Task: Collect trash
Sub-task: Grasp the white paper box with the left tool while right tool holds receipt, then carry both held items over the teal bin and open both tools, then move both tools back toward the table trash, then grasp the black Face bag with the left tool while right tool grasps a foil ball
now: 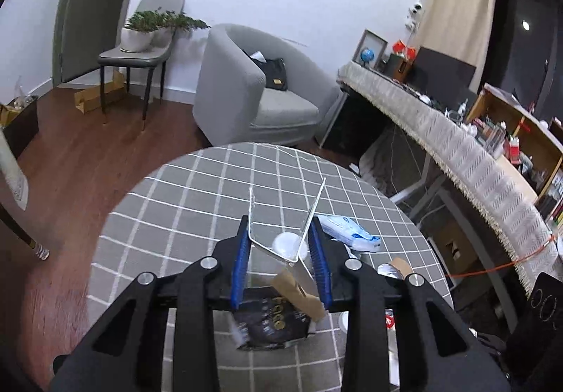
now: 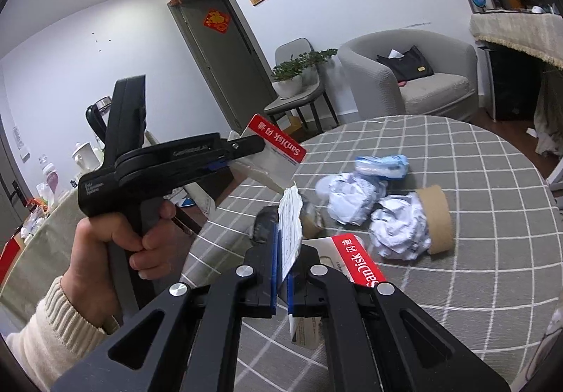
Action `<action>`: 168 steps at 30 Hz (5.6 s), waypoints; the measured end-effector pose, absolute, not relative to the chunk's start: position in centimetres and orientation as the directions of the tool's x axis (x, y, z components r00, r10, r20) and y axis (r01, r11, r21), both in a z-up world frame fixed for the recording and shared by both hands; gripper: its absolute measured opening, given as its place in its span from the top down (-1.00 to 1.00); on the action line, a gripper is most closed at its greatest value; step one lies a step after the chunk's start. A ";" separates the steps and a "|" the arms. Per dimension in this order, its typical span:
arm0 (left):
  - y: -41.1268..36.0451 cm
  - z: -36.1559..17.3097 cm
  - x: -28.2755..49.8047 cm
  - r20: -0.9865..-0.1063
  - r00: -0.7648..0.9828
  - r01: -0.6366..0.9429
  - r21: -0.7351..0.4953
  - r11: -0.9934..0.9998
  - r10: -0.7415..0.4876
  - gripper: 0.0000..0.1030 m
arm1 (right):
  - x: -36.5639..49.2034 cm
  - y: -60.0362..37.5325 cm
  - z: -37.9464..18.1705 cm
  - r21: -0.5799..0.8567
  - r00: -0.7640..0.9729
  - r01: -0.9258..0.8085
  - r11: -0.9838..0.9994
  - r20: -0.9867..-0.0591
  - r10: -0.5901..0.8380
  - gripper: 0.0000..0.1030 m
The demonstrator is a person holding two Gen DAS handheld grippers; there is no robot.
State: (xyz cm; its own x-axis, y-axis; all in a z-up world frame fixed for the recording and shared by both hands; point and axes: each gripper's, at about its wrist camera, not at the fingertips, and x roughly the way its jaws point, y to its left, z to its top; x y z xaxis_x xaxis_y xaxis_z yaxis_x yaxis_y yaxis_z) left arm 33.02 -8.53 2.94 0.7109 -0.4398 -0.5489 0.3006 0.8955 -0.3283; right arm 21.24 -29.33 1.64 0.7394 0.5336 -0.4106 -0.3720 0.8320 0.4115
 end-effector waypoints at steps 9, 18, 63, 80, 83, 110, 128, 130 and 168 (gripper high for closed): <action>-2.8 4.0 28.9 -0.538 0.760 0.218 -0.317 0.923 -0.364 0.32 | 21.2 -25.8 3.1 0.405 0.723 -0.421 0.812 -0.390 0.570 0.93; 3.2 1.9 23.8 -0.585 0.770 0.102 -0.281 0.954 -0.254 0.32 | 21.5 -21.4 3.9 0.392 0.686 -0.476 0.787 -0.394 0.611 0.93; 18.3 -19.8 17.8 -0.909 0.362 -0.161 -0.280 0.946 -0.207 -0.20 | 22.2 2.9 -5.6 0.335 0.334 -0.607 0.720 -0.715 0.614 0.93; 21.9 -11.3 14.9 -0.766 0.635 -0.174 -0.271 0.947 -0.102 -0.46 | 23.1 4.6 -12.3 0.256 0.252 -0.597 0.760 -0.840 0.481 0.93; 22.0 -10.3 14.6 -0.742 0.664 -0.173 -0.266 0.948 -0.088 -0.44 | 23.2 4.6 -13.5 0.247 0.230 -0.597 0.763 -0.859 0.458 0.93; 18.2 -1.2 14.7 -0.541 0.834 -0.081 -0.305 0.949 -0.103 -0.04 | 20.8 3.2 -17.7 0.222 0.136 -0.649 0.728 -0.907 0.398 0.07; 14.6 1.8 16.1 -0.483 0.871 -0.043 -0.262 0.964 -0.093 -0.10 | 17.9 -1.3 -5.5 0.221 0.293 -0.740 0.635 -0.745 0.600 0.07; 14.0 2.1 16.2 -0.479 0.874 -0.043 -0.243 0.969 -0.081 -0.15 | 17.9 -2.5 -4.6 0.218 0.316 -0.737 0.640 -0.726 0.611 0.07; -3.3 3.8 27.0 -0.535 0.817 0.145 -0.171 0.975 -0.215 -0.78 | 26.8 -29.4 2.7 0.150 0.741 -0.345 0.926 -0.562 0.367 -0.52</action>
State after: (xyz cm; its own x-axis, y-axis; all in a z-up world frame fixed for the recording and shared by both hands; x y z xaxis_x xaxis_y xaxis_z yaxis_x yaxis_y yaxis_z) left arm 27.02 -3.26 3.79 0.8169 -0.2155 -0.5350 0.1451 0.9745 -0.1709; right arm 26.82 -29.40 2.71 0.7412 0.3673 -0.5619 -0.3454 0.9264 0.1499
